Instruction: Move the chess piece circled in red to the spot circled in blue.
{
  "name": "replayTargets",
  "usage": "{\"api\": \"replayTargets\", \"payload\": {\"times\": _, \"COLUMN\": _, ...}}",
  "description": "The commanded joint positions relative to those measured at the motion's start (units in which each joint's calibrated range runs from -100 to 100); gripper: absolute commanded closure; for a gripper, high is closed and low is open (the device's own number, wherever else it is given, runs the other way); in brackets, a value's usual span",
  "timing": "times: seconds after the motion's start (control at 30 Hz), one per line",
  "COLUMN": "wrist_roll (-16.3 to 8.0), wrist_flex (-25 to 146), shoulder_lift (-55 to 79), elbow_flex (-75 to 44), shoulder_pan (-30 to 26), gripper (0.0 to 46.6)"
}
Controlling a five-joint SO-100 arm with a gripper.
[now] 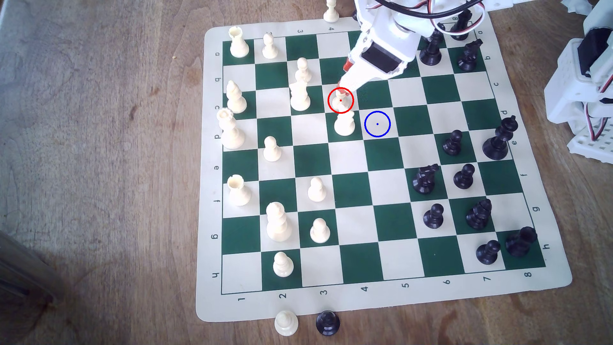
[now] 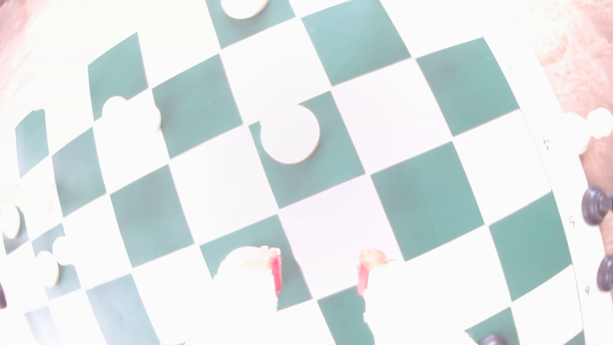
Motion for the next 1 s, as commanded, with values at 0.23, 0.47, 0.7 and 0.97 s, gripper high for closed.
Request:
{"api": "replayTargets", "payload": {"times": 0.23, "wrist_roll": -0.2, "wrist_flex": -4.5, "shoulder_lift": 2.8, "elbow_flex": -4.8, "shoulder_pan": 0.6, "gripper": 33.2}}
{"api": "replayTargets", "payload": {"times": 0.47, "wrist_roll": -0.3, "wrist_flex": -5.7, "shoulder_lift": 4.7, "elbow_flex": -4.3, "shoulder_pan": 0.6, "gripper": 33.5}}
{"api": "replayTargets", "payload": {"times": 0.7, "wrist_roll": -0.5, "wrist_flex": -6.6, "shoulder_lift": 5.0, "elbow_flex": -4.2, "shoulder_pan": 0.6, "gripper": 33.4}}
{"api": "replayTargets", "payload": {"times": 0.97, "wrist_roll": -0.9, "wrist_flex": -6.6, "shoulder_lift": 5.4, "elbow_flex": -3.5, "shoulder_pan": 0.1, "gripper": 33.5}}
